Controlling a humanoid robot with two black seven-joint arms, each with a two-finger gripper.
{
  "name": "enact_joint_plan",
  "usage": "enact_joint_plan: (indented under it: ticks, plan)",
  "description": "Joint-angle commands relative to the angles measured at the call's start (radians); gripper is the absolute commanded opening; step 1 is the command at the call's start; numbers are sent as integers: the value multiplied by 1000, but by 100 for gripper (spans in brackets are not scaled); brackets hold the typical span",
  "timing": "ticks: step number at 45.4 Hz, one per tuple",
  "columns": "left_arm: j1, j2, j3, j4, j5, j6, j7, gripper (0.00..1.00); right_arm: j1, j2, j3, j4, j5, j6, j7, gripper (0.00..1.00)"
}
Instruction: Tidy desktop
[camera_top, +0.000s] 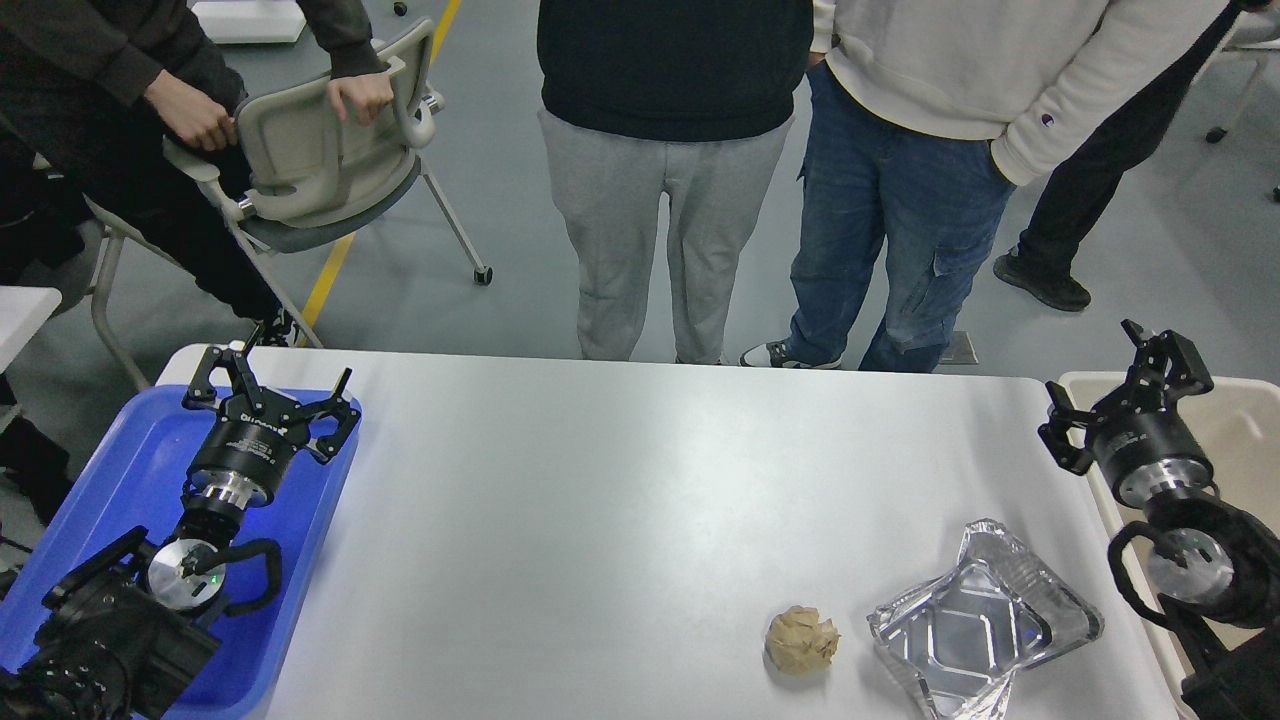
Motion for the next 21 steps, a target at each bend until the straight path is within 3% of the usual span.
enact_joint_plan:
  ticks: [1, 9, 21]
  plan:
    - [0, 1, 0, 0, 0, 0, 0, 100, -43, 142, 94, 57, -51, -5, 21, 100]
    - [0, 0, 0, 0, 0, 0, 0, 100, -51, 148, 87, 50, -54, -3, 167, 100]
    - [1, 0, 0, 0, 0, 0, 0, 100, -51, 140, 70, 49, -56, -2, 176, 100]
